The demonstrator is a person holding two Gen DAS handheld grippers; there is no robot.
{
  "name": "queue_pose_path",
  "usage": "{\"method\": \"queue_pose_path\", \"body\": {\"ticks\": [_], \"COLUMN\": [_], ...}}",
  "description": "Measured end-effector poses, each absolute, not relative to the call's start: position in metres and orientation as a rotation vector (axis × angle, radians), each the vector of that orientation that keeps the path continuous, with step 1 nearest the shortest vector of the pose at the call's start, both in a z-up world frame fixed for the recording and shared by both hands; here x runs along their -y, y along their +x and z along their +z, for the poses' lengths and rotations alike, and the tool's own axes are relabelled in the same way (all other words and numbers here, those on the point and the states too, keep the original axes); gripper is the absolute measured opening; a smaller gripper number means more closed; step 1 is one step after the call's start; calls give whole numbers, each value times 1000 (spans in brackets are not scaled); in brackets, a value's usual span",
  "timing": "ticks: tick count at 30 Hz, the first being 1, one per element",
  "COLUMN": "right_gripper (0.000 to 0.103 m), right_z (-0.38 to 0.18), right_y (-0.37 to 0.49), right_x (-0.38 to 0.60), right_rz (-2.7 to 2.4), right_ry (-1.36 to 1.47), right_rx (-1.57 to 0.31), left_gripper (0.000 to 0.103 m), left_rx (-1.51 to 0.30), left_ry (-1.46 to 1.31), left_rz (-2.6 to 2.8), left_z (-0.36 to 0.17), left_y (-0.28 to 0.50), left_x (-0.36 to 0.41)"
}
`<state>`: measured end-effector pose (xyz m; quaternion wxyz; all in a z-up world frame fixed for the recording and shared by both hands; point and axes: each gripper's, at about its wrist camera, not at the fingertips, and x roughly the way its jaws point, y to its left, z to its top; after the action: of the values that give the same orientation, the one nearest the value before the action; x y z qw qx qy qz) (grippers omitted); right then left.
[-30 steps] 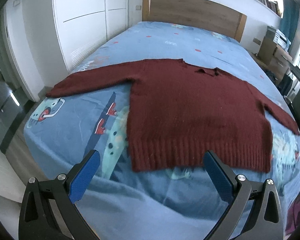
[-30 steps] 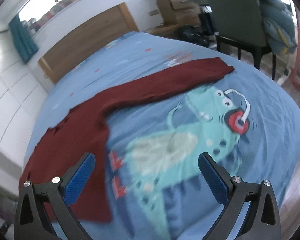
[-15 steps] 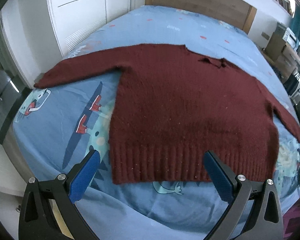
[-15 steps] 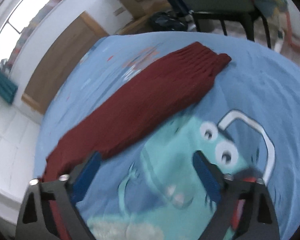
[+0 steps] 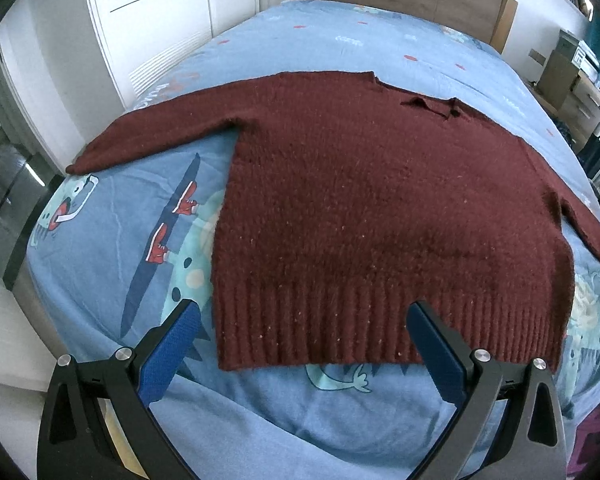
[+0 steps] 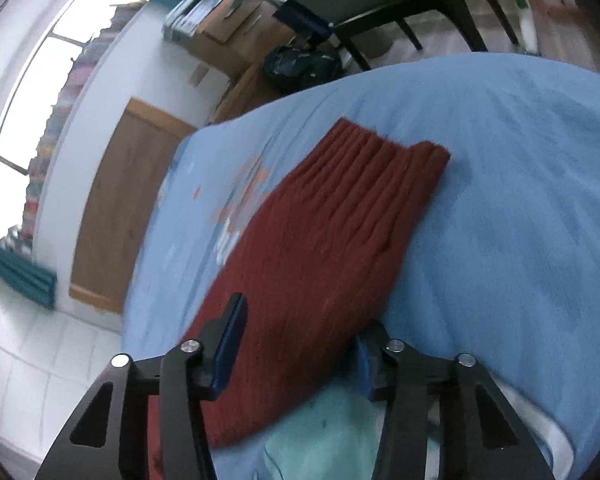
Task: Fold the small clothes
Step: 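Grasp the sweater sleeve cuff with the right gripper, then lift the sleeve with the right gripper and fold it across the sweater body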
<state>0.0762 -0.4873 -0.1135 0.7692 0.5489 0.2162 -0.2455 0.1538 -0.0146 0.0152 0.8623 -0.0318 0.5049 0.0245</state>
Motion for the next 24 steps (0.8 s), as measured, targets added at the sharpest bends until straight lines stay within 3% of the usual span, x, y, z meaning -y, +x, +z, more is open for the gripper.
{"method": "queue_pose_path", "body": {"ticks": [3, 5, 13, 24], "right_gripper": [33, 11, 9, 9], "right_z": [-116, -118, -89, -40], "right_y": [80, 82, 112, 204], "right_x": [502, 508, 497, 406], "right_rz": [-540, -540, -442, -202], "right_ry": [1223, 1249, 1238, 1228], "right_rx": [-446, -449, -457, -548], "left_gripper": [101, 100, 98, 98], "left_rx": [-1065, -1070, -1105, -1098], "left_ry": [-65, -64, -100, -172], "left_rz": [52, 54, 49, 50], "left_z": [13, 12, 4, 3], "left_y": [153, 153, 153, 143], "left_x": [16, 15, 6, -29]}}
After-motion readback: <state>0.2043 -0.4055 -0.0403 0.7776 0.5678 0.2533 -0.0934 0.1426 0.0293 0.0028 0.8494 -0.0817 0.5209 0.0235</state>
